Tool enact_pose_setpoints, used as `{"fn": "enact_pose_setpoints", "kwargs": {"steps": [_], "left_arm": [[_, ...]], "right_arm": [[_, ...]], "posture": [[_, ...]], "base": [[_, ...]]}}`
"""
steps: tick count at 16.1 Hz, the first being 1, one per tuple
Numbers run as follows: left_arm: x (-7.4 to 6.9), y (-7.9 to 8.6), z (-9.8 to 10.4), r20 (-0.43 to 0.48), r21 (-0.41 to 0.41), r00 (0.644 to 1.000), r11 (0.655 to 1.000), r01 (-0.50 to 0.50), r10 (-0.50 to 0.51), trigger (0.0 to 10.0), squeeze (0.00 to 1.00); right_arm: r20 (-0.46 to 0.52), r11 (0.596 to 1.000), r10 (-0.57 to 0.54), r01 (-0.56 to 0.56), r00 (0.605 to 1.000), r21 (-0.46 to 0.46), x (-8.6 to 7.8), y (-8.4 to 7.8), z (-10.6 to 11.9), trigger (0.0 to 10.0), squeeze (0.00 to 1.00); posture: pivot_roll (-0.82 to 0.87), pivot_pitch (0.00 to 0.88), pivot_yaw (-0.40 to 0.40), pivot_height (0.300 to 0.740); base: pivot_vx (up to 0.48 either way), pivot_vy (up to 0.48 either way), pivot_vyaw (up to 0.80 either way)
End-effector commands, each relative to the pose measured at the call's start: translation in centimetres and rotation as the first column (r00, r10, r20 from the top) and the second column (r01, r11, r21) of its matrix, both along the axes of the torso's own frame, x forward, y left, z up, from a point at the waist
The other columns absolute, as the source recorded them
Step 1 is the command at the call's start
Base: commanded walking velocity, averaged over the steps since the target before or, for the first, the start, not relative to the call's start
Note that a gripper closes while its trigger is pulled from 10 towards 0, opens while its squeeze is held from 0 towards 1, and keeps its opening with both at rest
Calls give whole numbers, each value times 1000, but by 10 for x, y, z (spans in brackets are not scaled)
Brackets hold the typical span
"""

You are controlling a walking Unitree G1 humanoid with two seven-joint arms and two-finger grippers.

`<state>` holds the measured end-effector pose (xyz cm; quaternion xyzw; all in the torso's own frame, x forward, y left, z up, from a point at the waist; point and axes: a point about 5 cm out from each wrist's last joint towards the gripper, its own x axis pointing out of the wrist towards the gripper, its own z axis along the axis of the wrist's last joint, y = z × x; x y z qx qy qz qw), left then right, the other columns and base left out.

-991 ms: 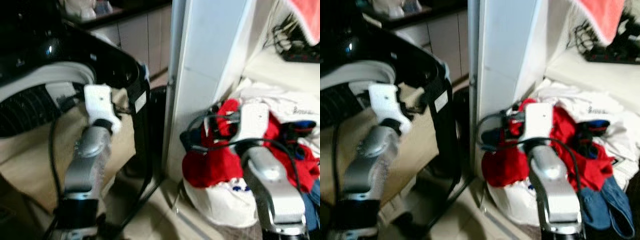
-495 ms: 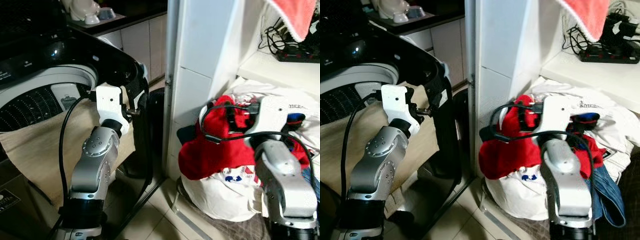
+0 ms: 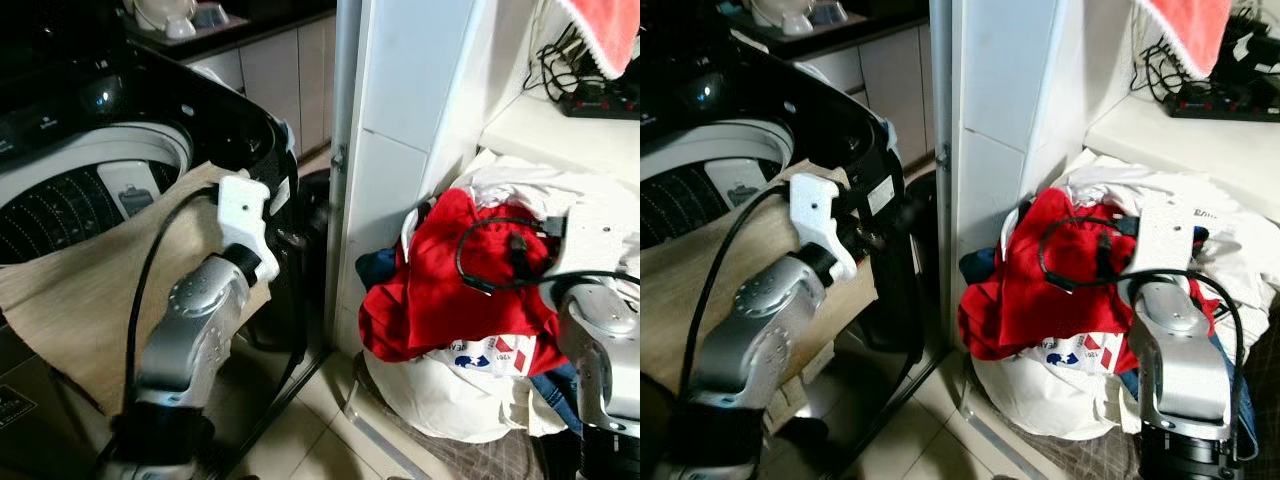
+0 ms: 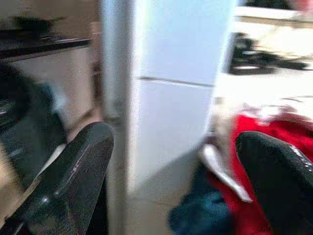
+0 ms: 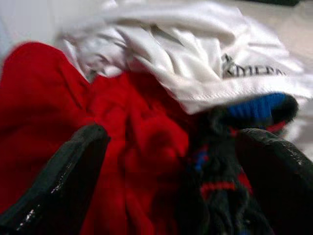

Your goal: Clothes washing

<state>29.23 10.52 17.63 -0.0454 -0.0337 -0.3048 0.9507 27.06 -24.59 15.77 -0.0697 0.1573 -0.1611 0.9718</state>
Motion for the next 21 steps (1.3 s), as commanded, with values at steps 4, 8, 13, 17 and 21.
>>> {"fn": "enact_pose_setpoints", "kwargs": {"steps": [4, 8, 13, 17, 21], "left_arm": [[-13, -3, 13, 49, -6, 977, 978, 206, -206, 10000, 0], [-19, -6, 16, 66, 19, 948, 950, 311, -312, 10000, 0], [-22, -9, 13, 67, 61, 924, 926, 372, -375, 10000, 0], [-35, -12, 14, 48, 23, 869, 870, 493, -493, 10000, 0], [-36, -13, 12, 40, 41, 859, 860, 508, -510, 10000, 0]], "right_arm": [[10, 986, -164, 164, 986, -23, -9, -17, 5, 10000, 1000], [45, 980, -179, 174, 983, 101, -9, -39, -11, 10000, 941], [73, 981, -132, 120, 989, 151, -1, -59, -15, 10000, 0], [-9, 969, -175, 173, 985, 178, -8, -65, -30, 745, 0], [-27, 966, -176, 178, 984, 185, -9, -68, -34, 0, 0]], "posture": [[-122, 0, 22, 740], [-122, 0, 39, 740], [-123, 0, 47, 740], [-124, 0, 49, 740], [-126, 0, 50, 740]], "base": [[0, 0, 0], [0, 0, 0], [0, 0, 0], [0, 0, 0], [0, 0, 0]]}}
